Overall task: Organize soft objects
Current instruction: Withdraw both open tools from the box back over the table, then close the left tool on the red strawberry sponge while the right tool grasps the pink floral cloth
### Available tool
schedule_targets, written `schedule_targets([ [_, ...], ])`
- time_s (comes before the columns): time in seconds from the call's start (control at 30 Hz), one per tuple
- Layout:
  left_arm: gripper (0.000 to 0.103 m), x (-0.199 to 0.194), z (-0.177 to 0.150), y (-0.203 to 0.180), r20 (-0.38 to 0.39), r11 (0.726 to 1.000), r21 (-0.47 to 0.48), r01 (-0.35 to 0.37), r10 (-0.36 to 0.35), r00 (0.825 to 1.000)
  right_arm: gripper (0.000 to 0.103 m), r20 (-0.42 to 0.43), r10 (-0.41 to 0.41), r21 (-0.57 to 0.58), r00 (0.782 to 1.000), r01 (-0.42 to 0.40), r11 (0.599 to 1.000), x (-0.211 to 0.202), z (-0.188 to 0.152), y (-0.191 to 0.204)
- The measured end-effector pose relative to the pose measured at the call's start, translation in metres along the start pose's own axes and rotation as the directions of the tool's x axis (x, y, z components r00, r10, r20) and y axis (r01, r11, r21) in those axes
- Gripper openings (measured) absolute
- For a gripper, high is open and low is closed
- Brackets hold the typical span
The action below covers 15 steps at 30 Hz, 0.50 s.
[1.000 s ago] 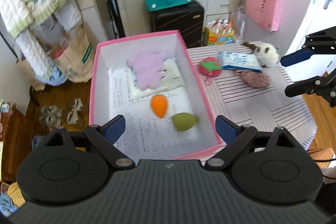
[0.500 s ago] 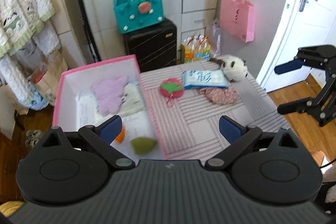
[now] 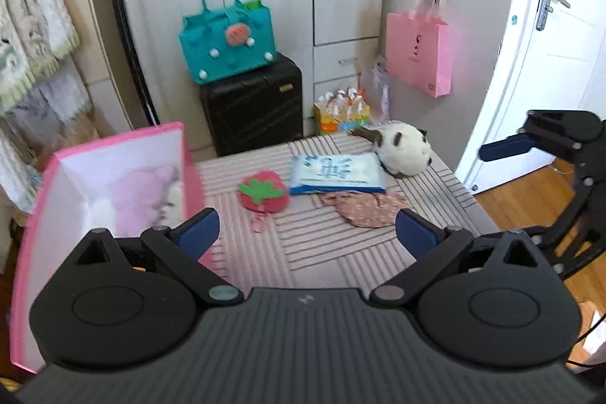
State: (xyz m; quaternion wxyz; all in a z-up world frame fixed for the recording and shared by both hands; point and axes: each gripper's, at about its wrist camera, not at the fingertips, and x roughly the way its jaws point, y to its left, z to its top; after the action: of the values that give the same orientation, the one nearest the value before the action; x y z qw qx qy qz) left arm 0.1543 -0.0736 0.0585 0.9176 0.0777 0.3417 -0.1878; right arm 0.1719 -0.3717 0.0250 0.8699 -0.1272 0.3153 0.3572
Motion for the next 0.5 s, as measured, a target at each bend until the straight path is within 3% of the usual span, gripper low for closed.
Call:
schedule_targets([
  [0.13, 0.101, 0.021, -0.004, -0.011, -0.024, 1.000, -0.001, 0.022, -0.022, 0.999, 0.093, 0.014, 0.007, 0.031, 1.000, -0.007, 0.999, 0.021, -0.017, -0.013],
  [0.3, 0.100, 0.046, -0.012, -0.021, 0.019, 1.000, -0.016, 0.004, -0.004, 1.000, 0.093, 0.026, -0.024, 0.057, 0.999, 0.022, 0.998, 0.061, -0.039, -0.021],
  [0.5, 0.098, 0.086, -0.018, -0.025, 0.049, 0.995, -0.025, -0.096, 0.097, 0.994, 0.093, -0.004, -0.079, 0.128, 0.997, 0.079, 0.989, 0.113, -0.049, -0.035],
])
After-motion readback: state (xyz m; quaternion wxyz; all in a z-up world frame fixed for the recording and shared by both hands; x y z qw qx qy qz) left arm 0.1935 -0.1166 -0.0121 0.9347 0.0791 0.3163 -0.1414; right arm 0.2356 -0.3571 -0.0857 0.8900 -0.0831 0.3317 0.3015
